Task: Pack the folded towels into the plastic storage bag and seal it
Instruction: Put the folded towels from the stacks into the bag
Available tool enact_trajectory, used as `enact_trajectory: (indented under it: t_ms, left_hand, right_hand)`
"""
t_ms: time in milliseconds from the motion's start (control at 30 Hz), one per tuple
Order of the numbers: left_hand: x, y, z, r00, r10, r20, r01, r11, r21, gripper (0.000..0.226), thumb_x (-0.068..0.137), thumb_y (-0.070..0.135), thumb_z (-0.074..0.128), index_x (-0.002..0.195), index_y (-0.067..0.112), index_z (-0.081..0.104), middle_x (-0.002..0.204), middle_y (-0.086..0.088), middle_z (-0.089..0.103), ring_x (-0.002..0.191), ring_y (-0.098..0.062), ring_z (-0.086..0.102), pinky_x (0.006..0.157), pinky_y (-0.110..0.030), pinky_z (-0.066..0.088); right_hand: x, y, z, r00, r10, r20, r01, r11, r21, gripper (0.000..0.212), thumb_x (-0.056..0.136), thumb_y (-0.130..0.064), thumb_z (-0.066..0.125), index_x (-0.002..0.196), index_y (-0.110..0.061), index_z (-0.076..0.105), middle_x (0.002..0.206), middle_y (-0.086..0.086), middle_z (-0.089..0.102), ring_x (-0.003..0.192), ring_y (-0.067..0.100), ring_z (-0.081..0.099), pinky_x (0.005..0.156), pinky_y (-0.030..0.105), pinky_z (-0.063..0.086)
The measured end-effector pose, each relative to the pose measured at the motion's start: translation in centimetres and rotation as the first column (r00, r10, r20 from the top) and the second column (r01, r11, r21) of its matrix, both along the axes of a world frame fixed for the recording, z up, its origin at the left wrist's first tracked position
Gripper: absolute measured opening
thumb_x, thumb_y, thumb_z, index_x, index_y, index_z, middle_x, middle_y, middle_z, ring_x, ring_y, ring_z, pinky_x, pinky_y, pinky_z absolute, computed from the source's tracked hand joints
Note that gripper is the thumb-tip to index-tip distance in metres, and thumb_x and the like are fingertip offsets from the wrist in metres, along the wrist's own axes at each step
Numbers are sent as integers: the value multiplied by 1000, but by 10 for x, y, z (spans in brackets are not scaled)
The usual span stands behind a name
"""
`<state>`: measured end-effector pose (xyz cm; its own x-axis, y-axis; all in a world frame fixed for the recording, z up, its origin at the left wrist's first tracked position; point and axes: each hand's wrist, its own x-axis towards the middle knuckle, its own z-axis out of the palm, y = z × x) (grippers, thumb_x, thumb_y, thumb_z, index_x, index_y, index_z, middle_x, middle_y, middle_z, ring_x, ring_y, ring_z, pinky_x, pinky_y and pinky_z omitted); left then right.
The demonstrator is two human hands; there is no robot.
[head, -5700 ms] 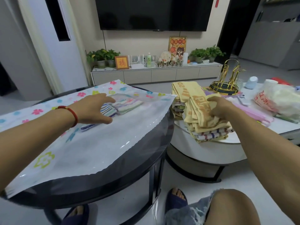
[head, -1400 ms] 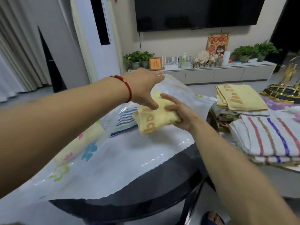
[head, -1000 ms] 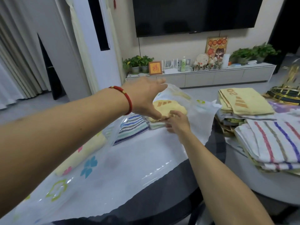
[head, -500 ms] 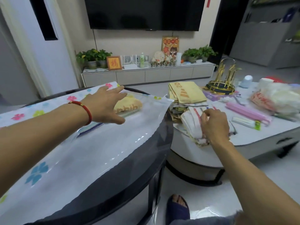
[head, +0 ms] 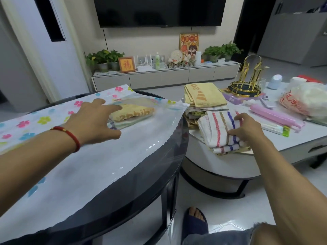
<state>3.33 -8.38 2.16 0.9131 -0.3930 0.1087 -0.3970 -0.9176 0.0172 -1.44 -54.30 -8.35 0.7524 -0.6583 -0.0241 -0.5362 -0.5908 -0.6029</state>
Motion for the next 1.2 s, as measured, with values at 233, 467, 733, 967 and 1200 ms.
enact_trajectory:
  t_ms: [233, 467, 733, 967, 1200]
  left_hand:
    - [-12, 13, 8, 1000, 3, -4, -3, 1000, -3, 82, 73, 44, 75, 146, 28, 43, 146, 1, 51, 126, -28, 52, 100, -44, 48]
    - [1, 27, 55, 998, -42, 41, 40, 997, 62, 88, 74, 48, 77, 150, 27, 38, 146, -5, 54, 129, -35, 51, 104, -47, 45]
    - [5, 37, 80, 998, -65, -22, 68, 981, 183, 101, 74, 37, 82, 156, 24, 24, 155, -3, 41, 135, -28, 43, 109, -40, 36]
    - [9, 45, 93, 998, -62, -3, 61, 979, 195, 101, 74, 43, 80, 156, 28, 22, 159, 4, 33, 138, -22, 41, 107, -31, 36]
    - [10, 51, 94, 998, -65, -9, 65, 975, 211, 99, 75, 46, 79, 155, 29, 23, 161, 8, 28, 138, -22, 40, 111, -36, 35]
  right_hand:
    - [-26, 25, 27, 943, 96, 319, -281, 743, 607, 37, 87, -4, 77, 113, -31, 77, 130, 13, 66, 102, 34, 75, 87, 48, 64]
    - [-45, 72, 58, 695, 427, 578, -683, 142, 717, 57, 84, -10, 80, 138, -19, 64, 144, 13, 64, 121, 35, 69, 83, 39, 64]
    - [40, 255, 38, 582, 612, 536, -646, -53, 762, 46, 92, 4, 66, 132, -17, 71, 132, 4, 73, 119, 32, 70, 93, 44, 62]
    - [120, 396, 31, 729, 248, 638, -665, 34, 746, 52, 95, -15, 69, 143, -29, 57, 108, -7, 76, 88, 23, 67, 64, 29, 52]
    - [133, 422, -2, 729, 546, 413, -631, 302, 715, 66, 97, 0, 58, 157, -21, 38, 137, 19, 63, 109, 33, 72, 92, 46, 62]
